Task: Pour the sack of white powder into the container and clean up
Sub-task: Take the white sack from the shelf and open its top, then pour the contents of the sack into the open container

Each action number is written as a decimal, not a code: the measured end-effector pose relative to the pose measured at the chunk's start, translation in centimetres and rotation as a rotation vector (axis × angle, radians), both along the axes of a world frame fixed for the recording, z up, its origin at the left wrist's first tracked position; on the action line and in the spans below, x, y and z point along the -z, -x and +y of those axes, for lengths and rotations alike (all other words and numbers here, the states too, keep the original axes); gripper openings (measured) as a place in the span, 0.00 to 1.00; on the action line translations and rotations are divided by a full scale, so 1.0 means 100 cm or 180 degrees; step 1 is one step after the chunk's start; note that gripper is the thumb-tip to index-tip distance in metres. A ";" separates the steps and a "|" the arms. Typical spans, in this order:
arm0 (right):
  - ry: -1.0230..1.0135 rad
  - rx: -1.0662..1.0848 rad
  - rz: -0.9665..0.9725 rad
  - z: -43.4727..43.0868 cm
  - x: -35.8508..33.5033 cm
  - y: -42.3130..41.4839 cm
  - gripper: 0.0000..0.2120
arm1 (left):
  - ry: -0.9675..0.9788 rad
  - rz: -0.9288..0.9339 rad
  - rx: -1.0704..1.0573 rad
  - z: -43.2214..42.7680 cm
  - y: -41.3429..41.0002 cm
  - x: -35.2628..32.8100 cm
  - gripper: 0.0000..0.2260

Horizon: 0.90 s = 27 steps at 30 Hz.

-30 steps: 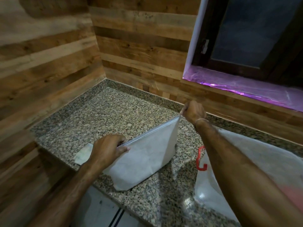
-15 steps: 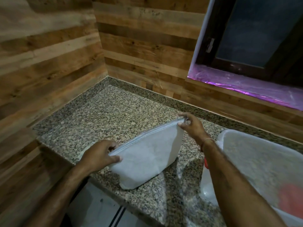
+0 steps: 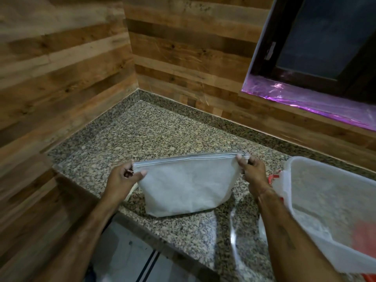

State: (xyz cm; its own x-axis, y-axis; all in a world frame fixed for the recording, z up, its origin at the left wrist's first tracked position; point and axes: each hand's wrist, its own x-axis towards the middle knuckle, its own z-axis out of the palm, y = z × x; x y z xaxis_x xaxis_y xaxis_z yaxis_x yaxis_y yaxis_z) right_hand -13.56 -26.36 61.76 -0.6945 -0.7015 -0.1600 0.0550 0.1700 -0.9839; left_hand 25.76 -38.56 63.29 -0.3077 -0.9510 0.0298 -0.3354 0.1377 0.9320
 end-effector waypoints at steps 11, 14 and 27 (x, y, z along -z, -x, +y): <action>0.0036 0.0078 -0.0211 0.015 0.010 -0.021 0.06 | -0.0487 0.0615 -0.0794 0.015 0.015 0.020 0.07; 0.0070 0.0169 -0.0233 0.021 0.022 -0.026 0.04 | -0.0399 0.0304 -0.0705 0.007 0.012 0.024 0.05; 0.0111 -0.0097 -0.0874 0.046 0.034 -0.041 0.20 | -0.0861 0.0502 -0.0345 0.011 -0.005 0.026 0.08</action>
